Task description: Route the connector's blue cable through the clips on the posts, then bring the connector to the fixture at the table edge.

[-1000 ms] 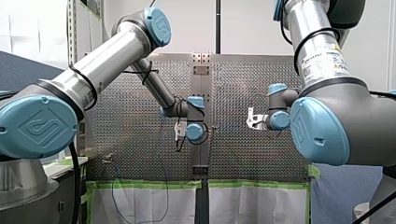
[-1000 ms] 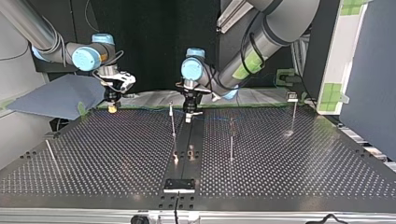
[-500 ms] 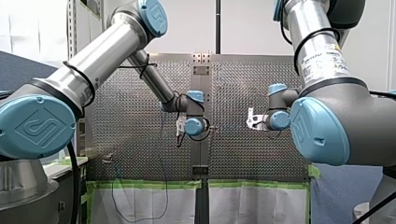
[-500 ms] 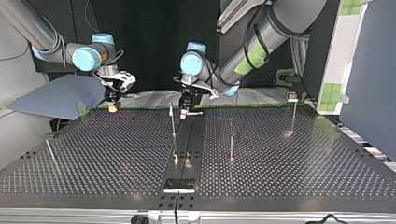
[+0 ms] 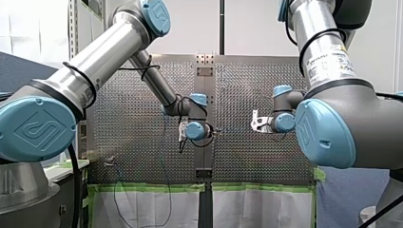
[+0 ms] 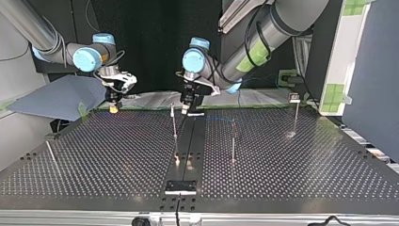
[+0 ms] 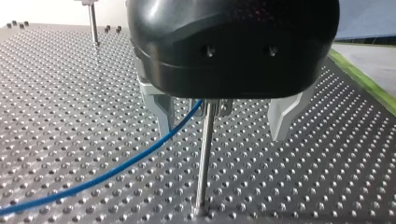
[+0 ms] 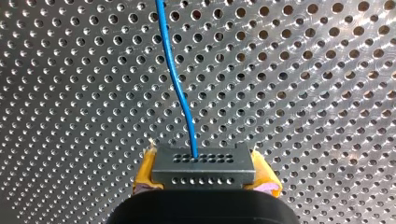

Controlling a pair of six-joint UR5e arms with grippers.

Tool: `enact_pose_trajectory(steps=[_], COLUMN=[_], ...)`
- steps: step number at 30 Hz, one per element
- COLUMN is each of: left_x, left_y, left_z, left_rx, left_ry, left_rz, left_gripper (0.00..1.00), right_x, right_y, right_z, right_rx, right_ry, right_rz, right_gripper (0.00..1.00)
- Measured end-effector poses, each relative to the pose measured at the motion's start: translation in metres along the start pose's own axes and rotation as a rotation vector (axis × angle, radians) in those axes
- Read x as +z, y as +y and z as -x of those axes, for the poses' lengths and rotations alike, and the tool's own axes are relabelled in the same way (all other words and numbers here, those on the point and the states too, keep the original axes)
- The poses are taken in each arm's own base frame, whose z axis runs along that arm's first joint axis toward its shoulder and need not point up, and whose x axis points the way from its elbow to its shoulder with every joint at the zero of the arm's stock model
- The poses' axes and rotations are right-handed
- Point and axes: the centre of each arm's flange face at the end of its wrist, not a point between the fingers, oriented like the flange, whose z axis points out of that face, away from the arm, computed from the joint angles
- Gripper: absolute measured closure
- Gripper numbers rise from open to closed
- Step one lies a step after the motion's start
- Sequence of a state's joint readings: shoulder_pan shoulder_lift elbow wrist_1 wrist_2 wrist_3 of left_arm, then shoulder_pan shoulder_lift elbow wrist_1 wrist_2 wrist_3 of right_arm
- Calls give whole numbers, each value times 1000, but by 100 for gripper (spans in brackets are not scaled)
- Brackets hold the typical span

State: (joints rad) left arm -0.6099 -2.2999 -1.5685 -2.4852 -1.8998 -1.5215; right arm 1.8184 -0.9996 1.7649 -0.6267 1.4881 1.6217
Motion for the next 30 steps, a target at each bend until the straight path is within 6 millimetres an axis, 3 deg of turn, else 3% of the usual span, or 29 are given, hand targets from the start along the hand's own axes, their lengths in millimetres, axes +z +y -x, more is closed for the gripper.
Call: enact_pose_trajectory(steps=[15, 30], left_x=[-12, -14], left_y=[-26, -28], left_z=[0, 0], left_rx=[1, -1], left_ry=[-8, -8], left_rz=[-91, -95], left_gripper=[0, 0], right_x=[0, 0], right_y=[0, -1], right_z=[0, 0], right_rx=[0, 1], right_ry=[-3, -6], right_rz=[0, -10], right_gripper=[100, 100])
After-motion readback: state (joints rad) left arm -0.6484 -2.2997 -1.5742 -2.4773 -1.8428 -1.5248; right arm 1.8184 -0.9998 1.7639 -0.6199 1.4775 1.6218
